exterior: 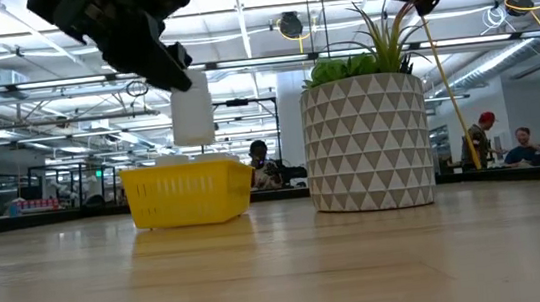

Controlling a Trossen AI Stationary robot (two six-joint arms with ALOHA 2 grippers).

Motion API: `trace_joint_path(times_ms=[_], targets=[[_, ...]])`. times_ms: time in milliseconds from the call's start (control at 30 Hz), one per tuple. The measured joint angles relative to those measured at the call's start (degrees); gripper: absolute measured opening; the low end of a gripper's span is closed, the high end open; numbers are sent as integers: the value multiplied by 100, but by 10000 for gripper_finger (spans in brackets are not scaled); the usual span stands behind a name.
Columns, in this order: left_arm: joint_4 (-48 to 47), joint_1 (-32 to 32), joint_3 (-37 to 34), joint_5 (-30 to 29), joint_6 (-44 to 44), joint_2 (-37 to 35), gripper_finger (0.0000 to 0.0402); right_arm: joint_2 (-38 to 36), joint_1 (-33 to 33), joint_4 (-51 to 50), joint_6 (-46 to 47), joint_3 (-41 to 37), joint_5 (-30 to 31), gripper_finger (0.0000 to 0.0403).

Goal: Pick and place pill bottles into a basket
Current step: Put the white medicine bottle into the yellow basket

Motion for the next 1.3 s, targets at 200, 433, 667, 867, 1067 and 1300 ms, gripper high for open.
trace_joint_path(times_ms=[200,433,667,867,1067,1300], targets=[[219,-48,-124,-74,-20,95,161,0,0,129,-39,0,-2,210],[429,-46,-331,-189,-22,105,161,2,1,140,-47,0,-4,210],[499,-45,-343,-273,-29,237,161,2,0,140,-46,0,-4,210],[632,-46,-347,-269,-22,607,161,4,2,140,-44,0,-7,210],[937,-46,-337,-269,-17,885,161,12,2,134,8,2,-11,210],[1143,-57,-341,-204,-69,1310,161,63,2,129,46,2,-12,210]])
